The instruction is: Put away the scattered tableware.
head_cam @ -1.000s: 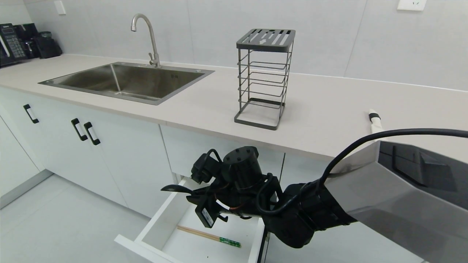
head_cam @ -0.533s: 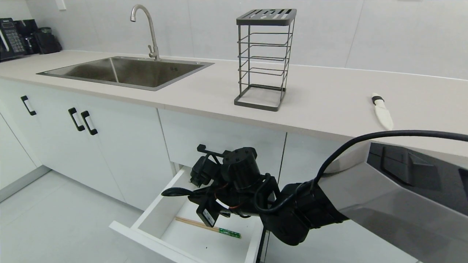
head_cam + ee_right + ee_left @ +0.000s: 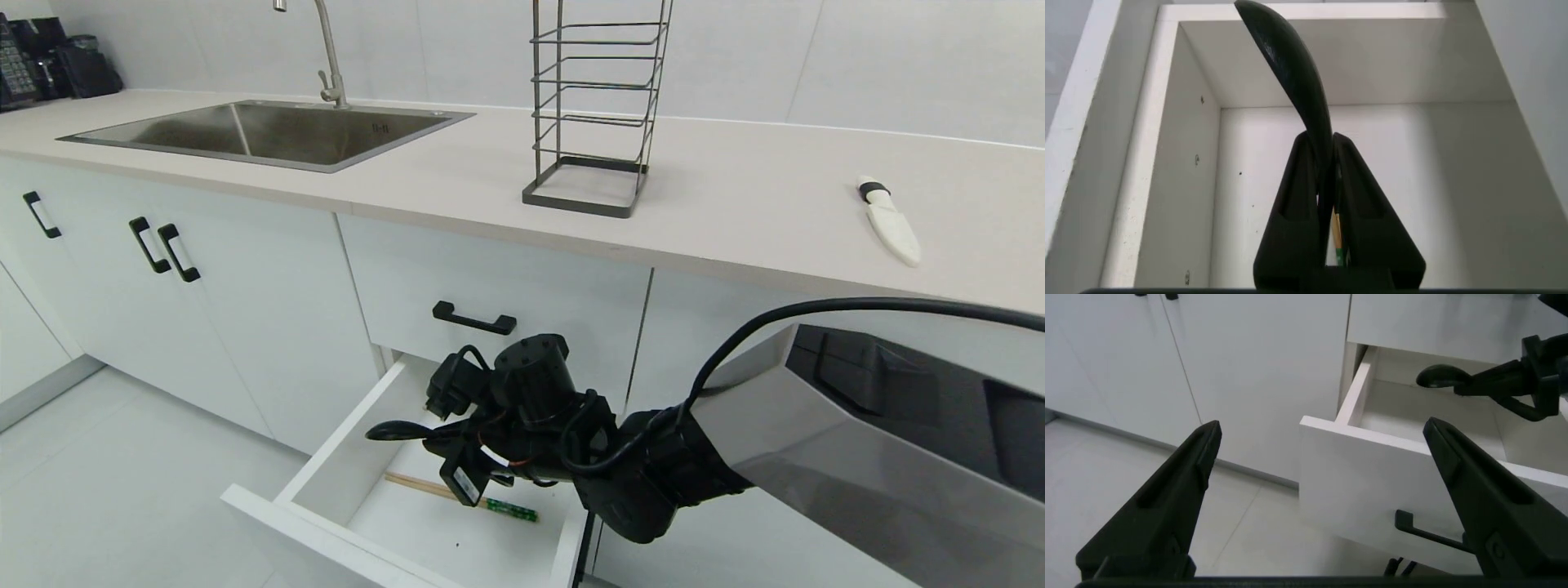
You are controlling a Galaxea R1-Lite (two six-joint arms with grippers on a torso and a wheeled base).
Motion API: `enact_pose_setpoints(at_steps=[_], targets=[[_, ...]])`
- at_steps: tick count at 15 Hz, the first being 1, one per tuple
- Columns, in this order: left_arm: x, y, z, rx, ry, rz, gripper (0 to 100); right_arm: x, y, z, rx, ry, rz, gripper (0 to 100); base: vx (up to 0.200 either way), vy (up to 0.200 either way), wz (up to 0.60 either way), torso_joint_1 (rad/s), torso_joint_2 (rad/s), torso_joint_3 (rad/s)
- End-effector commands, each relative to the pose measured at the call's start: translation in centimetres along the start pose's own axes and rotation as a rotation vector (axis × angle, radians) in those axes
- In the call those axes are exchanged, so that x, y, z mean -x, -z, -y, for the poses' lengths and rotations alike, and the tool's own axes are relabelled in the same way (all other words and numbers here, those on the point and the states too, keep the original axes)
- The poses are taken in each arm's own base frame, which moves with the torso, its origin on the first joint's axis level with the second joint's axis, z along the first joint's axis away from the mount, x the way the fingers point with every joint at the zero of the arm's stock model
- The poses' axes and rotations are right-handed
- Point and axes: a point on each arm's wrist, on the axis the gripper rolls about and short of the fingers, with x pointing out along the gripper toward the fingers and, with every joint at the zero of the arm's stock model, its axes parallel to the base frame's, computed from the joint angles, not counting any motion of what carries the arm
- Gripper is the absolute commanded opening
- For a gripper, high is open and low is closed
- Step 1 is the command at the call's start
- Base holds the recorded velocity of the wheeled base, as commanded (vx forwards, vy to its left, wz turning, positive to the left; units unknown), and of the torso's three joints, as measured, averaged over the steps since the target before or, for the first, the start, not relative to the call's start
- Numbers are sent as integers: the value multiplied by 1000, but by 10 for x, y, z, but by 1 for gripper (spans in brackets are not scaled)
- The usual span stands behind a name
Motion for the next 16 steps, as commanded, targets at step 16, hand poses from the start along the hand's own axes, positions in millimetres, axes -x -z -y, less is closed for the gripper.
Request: enact_pose_setpoints(at_steps=[16], targets=[[0,0,0,0,0,-1,100,-26,37,8,-28,-1,-84,0,0,0,0,0,0,3]])
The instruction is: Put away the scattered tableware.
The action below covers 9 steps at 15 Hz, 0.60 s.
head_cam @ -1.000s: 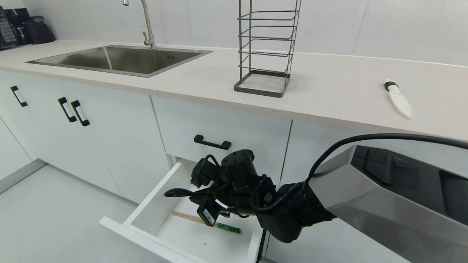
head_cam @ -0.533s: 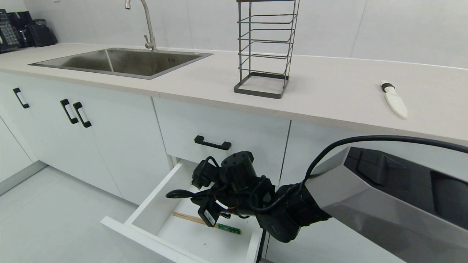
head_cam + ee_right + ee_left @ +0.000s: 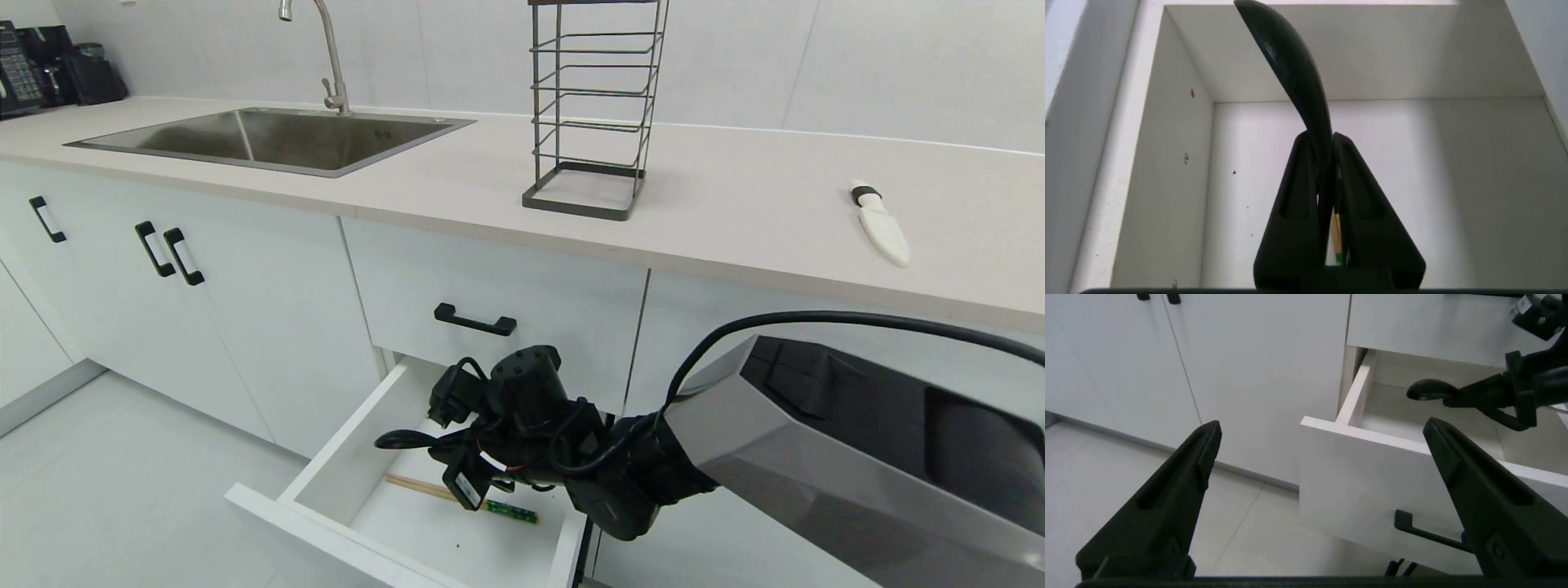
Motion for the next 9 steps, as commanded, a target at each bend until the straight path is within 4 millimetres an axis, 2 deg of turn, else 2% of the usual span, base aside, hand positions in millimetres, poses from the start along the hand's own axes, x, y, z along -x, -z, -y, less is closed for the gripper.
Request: enact_pose_setpoints(at_steps=[1,9], targets=[[0,0,0,0,0,-1,100,-11,20,1,-15,-6,-49,0,0,0,0,0,0,0],[0,0,0,0,0,-1,100,-22,37,7,-33,5,-81,0,0,0,0,0,0,0]])
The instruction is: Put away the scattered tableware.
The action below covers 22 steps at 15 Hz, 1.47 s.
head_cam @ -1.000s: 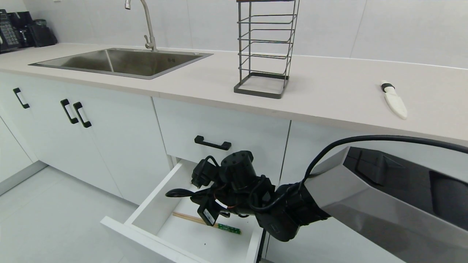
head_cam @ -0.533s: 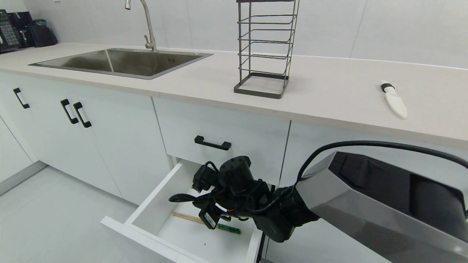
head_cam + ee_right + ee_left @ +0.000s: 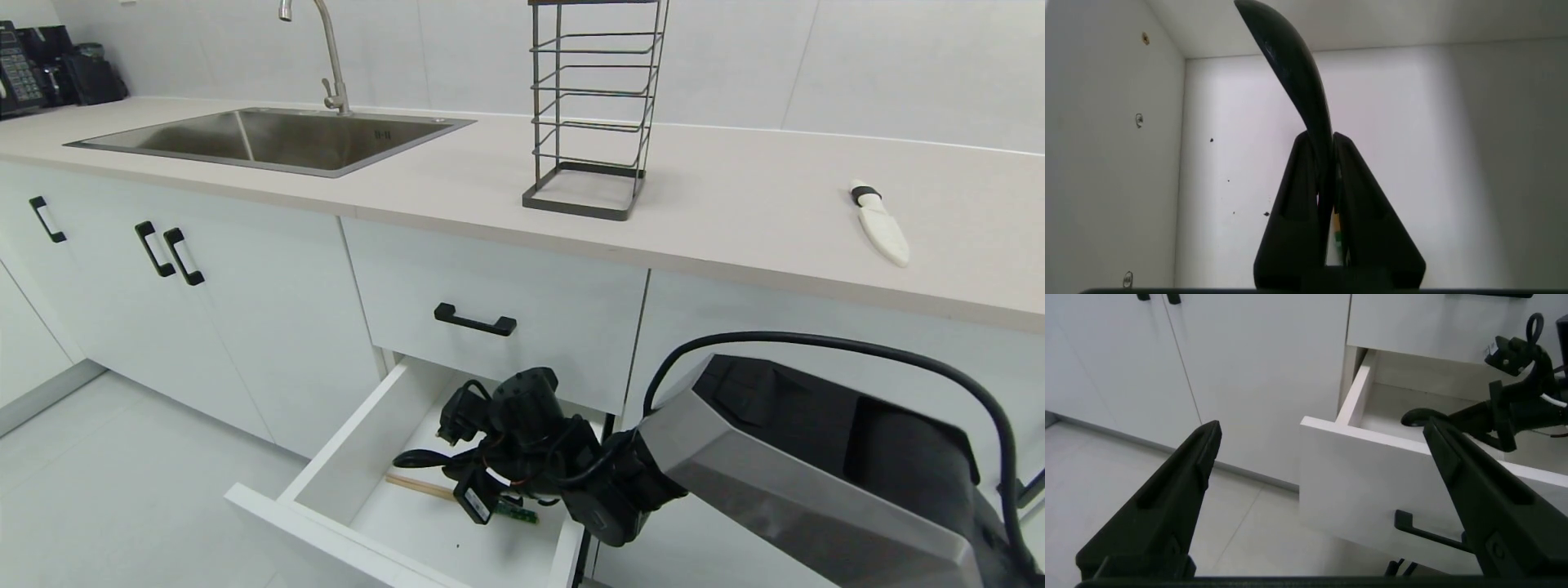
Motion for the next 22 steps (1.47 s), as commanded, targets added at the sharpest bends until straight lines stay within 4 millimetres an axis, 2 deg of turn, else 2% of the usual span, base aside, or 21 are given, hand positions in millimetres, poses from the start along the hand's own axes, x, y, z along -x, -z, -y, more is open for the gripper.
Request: enact_pose_setpoints(at_steps=[1,10,15,20,21,22], targets=[[0,0,0,0,0,-1,100,-3,5,0,-1,2,-12,0,0,0,0,0,0,0],[0,0,0,0,0,-1,100,-29,14,4,5,22,-23,0,0,0,0,0,0,0],[0,0,0,0,0,-1,100,-36,22,4,5,17,-35,0,0,0,0,0,0,0],[0,0,0,0,0,-1,100,-40,20,4,6,15,-32,0,0,0,0,0,0,0],[0,0,0,0,0,-1,100,-40,19,4,6,15,-33,100,0,0,0,0,0,0],[0,0,0,0,0,-1,100,-40,20,4,6,15,-32,100,0,0,0,0,0,0]])
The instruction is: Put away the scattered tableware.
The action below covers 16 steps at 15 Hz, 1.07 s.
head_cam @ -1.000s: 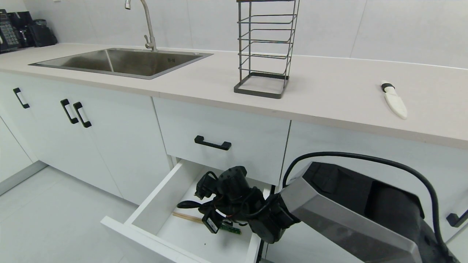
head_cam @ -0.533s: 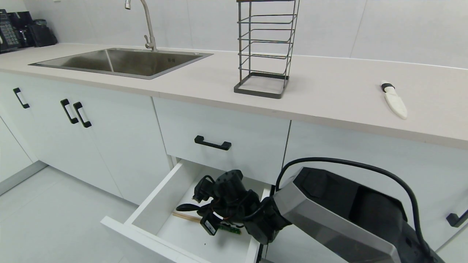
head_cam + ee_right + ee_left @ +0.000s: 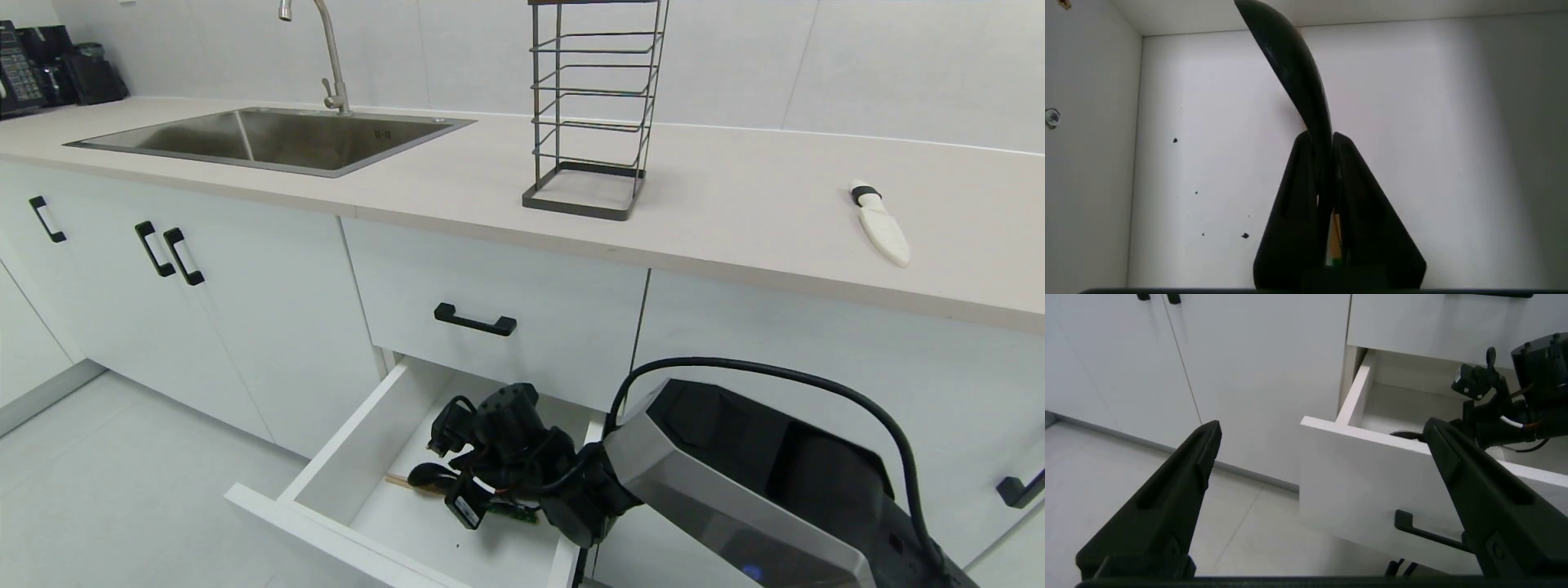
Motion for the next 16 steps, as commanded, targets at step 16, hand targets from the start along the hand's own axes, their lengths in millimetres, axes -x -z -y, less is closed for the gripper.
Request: enact_pose_setpoints(at_steps=[16], targets=[[0,0,0,0,0,-1,100,134,-72,-44,64,41,181,100,0,0,0,0,0,0]])
